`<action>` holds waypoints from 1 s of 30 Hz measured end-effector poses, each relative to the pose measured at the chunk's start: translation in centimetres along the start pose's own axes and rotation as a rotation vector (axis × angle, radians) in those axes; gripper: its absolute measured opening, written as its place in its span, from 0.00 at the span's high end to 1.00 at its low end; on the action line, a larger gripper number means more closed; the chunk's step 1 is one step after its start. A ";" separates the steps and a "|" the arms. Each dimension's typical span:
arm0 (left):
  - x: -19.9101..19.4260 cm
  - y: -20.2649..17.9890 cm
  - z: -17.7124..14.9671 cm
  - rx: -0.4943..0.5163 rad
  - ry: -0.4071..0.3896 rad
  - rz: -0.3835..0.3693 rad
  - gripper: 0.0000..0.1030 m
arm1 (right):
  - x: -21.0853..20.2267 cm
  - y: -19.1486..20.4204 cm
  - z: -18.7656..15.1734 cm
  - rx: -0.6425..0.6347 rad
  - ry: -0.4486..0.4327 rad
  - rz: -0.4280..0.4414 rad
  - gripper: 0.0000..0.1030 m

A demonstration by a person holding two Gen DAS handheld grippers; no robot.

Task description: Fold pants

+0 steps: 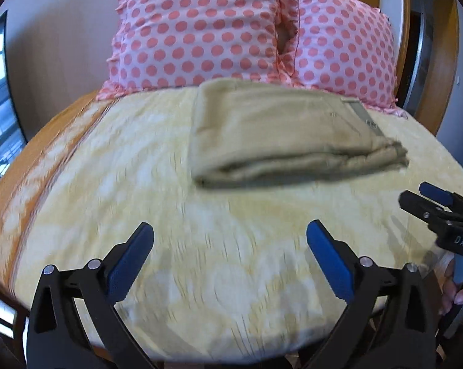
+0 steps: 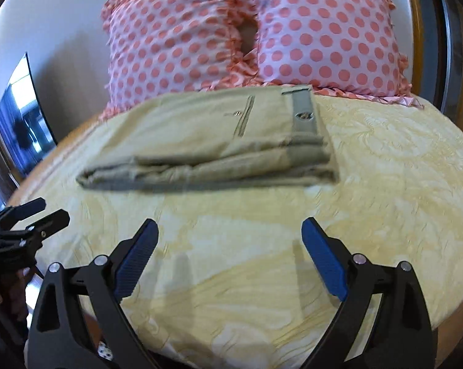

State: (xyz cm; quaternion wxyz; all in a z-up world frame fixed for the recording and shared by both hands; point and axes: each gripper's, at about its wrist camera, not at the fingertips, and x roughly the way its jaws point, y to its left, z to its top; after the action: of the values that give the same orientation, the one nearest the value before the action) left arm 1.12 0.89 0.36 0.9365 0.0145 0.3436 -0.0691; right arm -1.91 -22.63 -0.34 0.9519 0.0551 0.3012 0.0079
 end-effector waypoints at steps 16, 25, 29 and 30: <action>-0.6 -0.8 -4.0 0.016 -0.129 0.066 0.01 | 0.1 1.9 -3.9 -0.082 -0.166 -0.103 0.02; -0.5 -0.8 -4.0 0.017 -0.134 0.065 0.01 | 0.0 1.9 -3.9 -0.082 -0.170 -0.109 0.02; -0.5 -0.8 -4.0 0.018 -0.134 0.065 0.01 | 0.0 1.9 -3.9 -0.082 -0.169 -0.108 0.02; -0.4 -0.8 -4.0 0.017 -0.134 0.065 0.01 | 0.0 1.9 -3.9 -0.082 -0.170 -0.108 0.02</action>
State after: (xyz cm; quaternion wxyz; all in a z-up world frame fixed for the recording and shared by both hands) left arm -1.88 0.45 -2.39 0.9590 0.0291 0.2789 -0.0423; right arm -4.11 -20.38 -3.35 0.9745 0.0000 0.2215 -0.0357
